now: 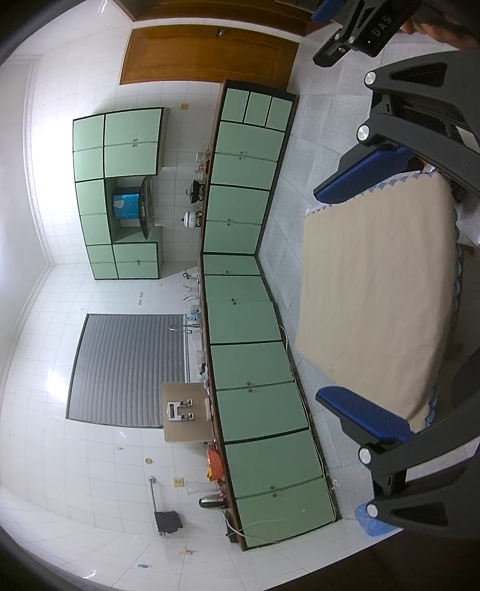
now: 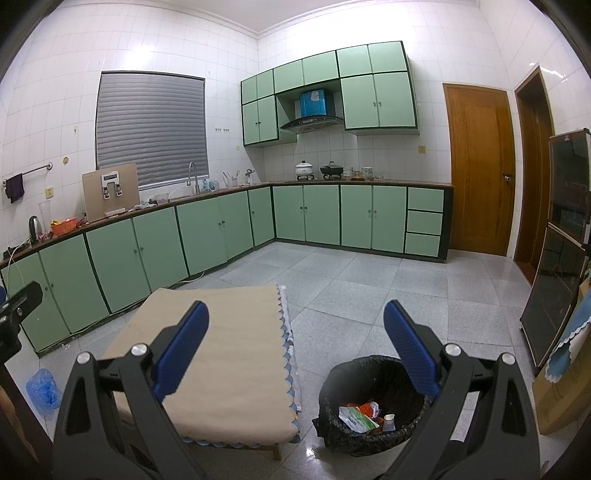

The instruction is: Collect trash

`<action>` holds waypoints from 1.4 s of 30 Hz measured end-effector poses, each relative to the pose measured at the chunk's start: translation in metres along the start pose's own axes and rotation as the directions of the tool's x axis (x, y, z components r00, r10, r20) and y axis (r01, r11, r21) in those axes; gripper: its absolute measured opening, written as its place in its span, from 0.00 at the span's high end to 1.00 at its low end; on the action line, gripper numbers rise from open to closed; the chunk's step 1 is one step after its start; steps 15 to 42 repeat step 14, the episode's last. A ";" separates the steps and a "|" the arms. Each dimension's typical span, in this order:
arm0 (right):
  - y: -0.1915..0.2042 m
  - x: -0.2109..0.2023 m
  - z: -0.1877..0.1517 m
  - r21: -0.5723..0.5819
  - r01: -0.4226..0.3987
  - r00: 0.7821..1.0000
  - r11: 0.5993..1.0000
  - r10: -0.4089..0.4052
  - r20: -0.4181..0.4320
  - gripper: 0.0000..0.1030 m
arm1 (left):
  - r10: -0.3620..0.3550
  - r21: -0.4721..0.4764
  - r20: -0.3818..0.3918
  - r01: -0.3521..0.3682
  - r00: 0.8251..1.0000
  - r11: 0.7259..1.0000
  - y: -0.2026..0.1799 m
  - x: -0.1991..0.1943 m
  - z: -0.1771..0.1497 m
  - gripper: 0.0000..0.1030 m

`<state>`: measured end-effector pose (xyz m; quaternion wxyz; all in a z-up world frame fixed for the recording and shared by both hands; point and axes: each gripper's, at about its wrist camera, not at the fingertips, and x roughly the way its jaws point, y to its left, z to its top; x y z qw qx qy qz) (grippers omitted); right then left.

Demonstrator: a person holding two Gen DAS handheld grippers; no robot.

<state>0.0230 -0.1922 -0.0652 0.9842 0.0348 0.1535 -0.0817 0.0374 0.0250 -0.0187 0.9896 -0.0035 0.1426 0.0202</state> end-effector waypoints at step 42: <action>0.000 0.002 0.001 0.007 0.004 1.000 1.000 -0.004 -0.001 0.10 | 0.002 0.006 0.003 -0.002 1.000 1.000 -0.003 -0.004 -0.001 0.06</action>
